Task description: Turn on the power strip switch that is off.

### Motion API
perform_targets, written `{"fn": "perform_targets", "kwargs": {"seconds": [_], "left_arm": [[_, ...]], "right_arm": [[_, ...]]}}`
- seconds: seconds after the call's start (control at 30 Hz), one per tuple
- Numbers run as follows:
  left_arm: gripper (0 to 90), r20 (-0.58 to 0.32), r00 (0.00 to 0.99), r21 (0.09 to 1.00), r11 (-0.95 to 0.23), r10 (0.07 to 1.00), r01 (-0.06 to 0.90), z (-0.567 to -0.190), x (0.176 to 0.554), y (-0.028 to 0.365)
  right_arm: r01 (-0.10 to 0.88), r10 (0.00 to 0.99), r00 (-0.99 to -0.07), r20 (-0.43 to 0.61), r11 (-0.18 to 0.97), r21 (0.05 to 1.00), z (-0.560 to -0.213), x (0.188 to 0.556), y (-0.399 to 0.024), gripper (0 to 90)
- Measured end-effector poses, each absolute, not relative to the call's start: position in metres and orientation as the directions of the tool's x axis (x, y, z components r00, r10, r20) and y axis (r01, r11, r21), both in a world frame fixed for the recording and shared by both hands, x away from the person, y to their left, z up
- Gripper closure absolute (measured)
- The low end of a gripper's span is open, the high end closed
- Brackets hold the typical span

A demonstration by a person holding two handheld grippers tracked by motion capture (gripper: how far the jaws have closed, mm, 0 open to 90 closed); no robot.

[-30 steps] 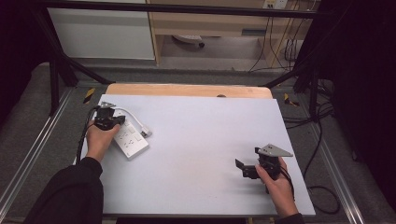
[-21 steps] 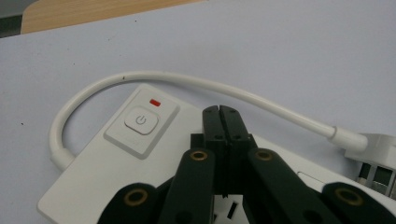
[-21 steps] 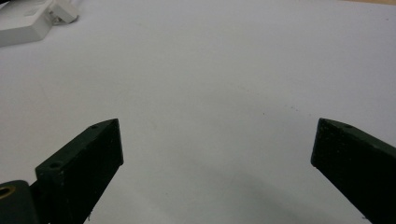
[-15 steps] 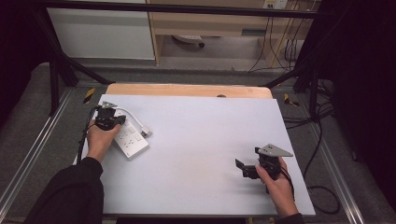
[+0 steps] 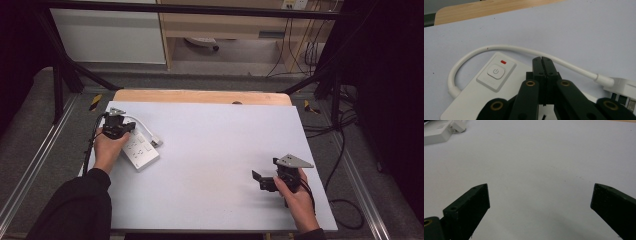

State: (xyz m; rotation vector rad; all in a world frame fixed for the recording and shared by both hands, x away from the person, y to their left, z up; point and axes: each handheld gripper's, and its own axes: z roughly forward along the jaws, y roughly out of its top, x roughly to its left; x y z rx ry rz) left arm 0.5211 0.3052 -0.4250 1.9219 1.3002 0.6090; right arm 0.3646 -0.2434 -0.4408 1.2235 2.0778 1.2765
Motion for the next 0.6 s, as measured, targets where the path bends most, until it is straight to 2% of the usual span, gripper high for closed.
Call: {"fn": "perform_targets", "kwargs": {"seconds": [0.43,0.6], "left_arm": [[90.0,-0.023,0.380,0.796,-0.213,0.925,0.566,-0.4202,0.5188,0.3057],[83.9,-0.025,0.380,0.804,-0.207,0.925,0.557,-0.4183,0.5178,0.3049]], "right_arm": [[0.468,0.843,-0.529,0.097,0.194,0.862,-0.4410,0.3647,-0.2434,2.7],[0.469,0.843,-0.528,0.099,0.193,0.862,-0.4409,0.3646,-0.2433,2.7]]}}
